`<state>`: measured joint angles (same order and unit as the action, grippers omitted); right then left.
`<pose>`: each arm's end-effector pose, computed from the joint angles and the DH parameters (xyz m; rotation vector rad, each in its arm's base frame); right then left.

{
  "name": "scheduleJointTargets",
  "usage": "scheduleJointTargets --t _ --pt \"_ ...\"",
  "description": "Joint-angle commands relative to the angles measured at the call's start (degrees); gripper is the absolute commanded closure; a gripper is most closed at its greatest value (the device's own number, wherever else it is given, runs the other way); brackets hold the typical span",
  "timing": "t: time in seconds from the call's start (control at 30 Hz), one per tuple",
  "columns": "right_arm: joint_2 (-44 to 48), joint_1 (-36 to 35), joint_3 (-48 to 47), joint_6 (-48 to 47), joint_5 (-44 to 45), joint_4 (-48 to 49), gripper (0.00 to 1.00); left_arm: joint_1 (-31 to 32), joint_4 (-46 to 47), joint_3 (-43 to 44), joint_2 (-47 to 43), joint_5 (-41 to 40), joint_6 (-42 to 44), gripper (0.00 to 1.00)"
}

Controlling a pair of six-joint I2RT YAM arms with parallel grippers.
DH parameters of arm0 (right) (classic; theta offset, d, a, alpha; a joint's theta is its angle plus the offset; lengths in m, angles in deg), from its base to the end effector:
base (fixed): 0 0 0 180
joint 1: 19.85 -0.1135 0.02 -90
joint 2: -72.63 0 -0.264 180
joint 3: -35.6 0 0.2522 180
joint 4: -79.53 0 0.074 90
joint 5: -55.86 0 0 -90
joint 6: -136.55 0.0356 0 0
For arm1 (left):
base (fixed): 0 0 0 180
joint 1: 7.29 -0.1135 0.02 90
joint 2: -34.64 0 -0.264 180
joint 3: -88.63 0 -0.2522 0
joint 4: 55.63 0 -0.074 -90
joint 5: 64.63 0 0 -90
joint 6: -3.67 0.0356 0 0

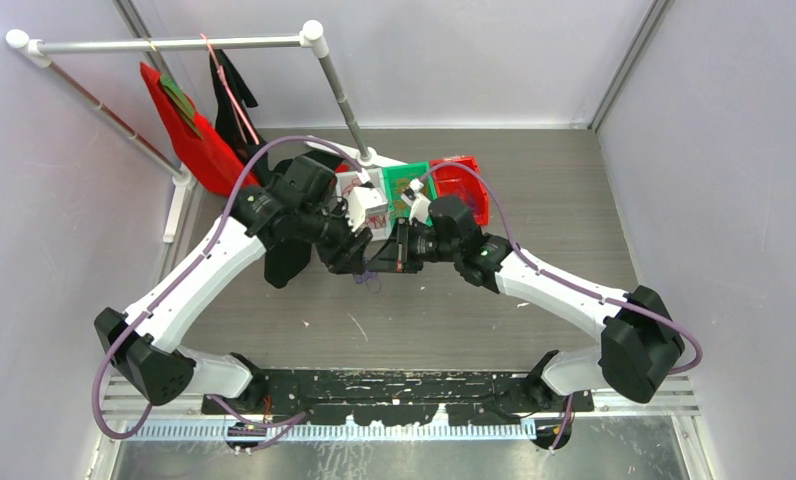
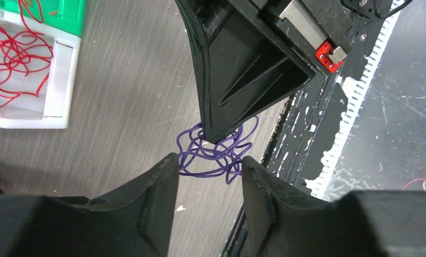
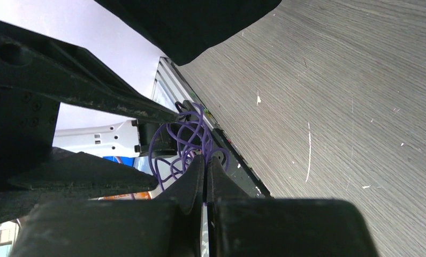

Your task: Untangle the cables

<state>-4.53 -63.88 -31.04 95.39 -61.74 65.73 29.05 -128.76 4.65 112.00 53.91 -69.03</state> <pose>0.2082 0.2242 0.2814 -0.2631 2.2724 1.4391 0.2012 -0.1692 0.3661 1.3146 2.1470 -0.7624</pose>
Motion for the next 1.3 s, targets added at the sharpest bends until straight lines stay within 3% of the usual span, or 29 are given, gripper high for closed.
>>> scheduleJointTargets --t 0.0,0.2,0.33,0.4,0.6,0.93,1.17,1.27 --pt "2.46 0.06 -1.26 -0.43 -1.63 2.78 0.99 -0.13 2.55 2.54 -0.06 0.62 -4.18 0.56" --pt "3.89 -0.01 -1.34 -1.93 -0.54 1.55 0.99 -0.16 2.21 3.14 0.73 -0.09 -6.66 0.6" --pt "4.25 0.0 -1.43 -3.03 0.76 -1.0 0.99 -0.17 1.96 3.94 -0.15 -2.13 -5.07 0.93" --pt "4.58 -0.03 -1.08 -3.22 1.95 -1.85 0.99 -0.15 1.13 5.22 -0.67 -2.76 -4.2 1.0" --pt "5.63 -0.02 0.24 -4.75 5.33 -4.1 0.99 -0.18 -3.03 10.26 -1.28 -3.22 -2.48 1.0" --pt "9.69 -0.01 1.84 -11.94 13.24 -14.58 0.96 -0.21 -2.38 17.34 -1.8 -8.72 -2.8 1.0" --pt "12.43 -0.01 7.43 -12.27 17.3 -18.28 0.68 -0.21 -1.44 22.65 -1.85 -14.67 -0.41 1.0" --pt "14.78 -0.02 8.22 -13.41 18.94 -19.65 0.62 -0.13 -0.76 22.87 -2.37 -14.54 -0.33 1.0"
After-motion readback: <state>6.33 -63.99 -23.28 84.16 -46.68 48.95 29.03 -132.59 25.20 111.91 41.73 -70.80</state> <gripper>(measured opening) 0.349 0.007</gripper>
